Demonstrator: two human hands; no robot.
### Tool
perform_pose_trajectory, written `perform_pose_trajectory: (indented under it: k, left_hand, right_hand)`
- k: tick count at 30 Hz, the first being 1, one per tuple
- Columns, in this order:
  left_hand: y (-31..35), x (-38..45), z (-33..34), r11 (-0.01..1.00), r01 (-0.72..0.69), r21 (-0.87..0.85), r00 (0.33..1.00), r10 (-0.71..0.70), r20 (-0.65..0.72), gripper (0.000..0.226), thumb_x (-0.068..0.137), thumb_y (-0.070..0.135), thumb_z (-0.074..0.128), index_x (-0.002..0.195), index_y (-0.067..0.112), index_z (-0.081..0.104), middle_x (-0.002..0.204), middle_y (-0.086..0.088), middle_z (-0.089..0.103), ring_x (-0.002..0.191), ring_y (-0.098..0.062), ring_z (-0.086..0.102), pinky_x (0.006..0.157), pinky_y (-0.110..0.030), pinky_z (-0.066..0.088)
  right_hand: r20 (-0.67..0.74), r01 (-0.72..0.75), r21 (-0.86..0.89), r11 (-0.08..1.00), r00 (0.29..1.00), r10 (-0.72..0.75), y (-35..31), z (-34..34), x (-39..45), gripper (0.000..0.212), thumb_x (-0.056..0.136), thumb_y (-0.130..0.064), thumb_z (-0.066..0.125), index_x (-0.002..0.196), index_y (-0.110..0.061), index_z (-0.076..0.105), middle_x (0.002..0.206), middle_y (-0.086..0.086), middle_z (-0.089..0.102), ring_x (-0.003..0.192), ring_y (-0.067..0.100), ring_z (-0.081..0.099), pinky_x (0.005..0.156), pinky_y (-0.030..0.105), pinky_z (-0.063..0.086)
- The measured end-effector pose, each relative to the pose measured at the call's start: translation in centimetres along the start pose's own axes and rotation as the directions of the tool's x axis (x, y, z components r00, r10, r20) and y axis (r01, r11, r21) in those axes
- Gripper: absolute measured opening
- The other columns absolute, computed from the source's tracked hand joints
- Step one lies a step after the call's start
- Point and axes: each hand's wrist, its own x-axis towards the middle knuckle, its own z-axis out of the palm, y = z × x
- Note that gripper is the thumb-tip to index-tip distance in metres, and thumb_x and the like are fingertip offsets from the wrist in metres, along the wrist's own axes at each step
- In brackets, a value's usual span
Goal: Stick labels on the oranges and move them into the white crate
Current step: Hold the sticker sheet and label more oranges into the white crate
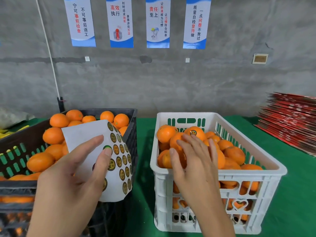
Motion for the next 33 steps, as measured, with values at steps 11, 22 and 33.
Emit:
perform_pose_trajectory:
  k: [11,22,33]
  left_hand:
    - [-3.7,3.0,-5.5,0.98,0.12,0.157,0.979,-0.091,-0.181,0.032,0.09,0.052,0.074,0.12,0.053,0.064,0.08,0.028,0.066,0.065,-0.007,0.066,0.07,-0.036,0.059]
    - [-5.7,4.4,-8.3,0.909,0.311,0.278,0.917,-0.21,-0.34,0.056,0.101,0.017,0.061,0.155,0.016,0.047,0.148,-0.016,0.057,0.133,-0.04,0.052,0.106,-0.052,0.043]
    - [-6.3,4.2,-8.2,0.953,0.255,0.163,0.94,-0.204,-0.274,0.058,0.101,0.015,0.061,0.155,0.028,0.046,0.148,0.002,0.057,0.134,-0.023,0.055,0.103,-0.041,0.046]
  right_hand:
    - [0.28,0.074,0.542,0.837,0.923,-0.263,-10.0,3.8,1.0,0.029,0.104,-0.047,0.049,0.126,-0.036,0.064,0.126,-0.026,0.061,0.12,-0.01,0.045,0.116,0.025,0.034]
    - [0.806,0.222,0.262,0.939,0.485,-0.339,-16.1,8.7,10.8,0.023,0.092,-0.019,0.072,0.115,-0.018,0.075,0.113,0.002,0.072,0.106,0.023,0.065,0.095,0.043,0.056]
    - [0.989,0.37,0.148,0.917,-0.084,-0.125,-20.6,13.6,10.2,0.048,0.093,-0.02,0.07,0.138,-0.028,0.054,0.138,0.02,0.059,0.102,0.035,0.074,0.091,0.05,0.061]
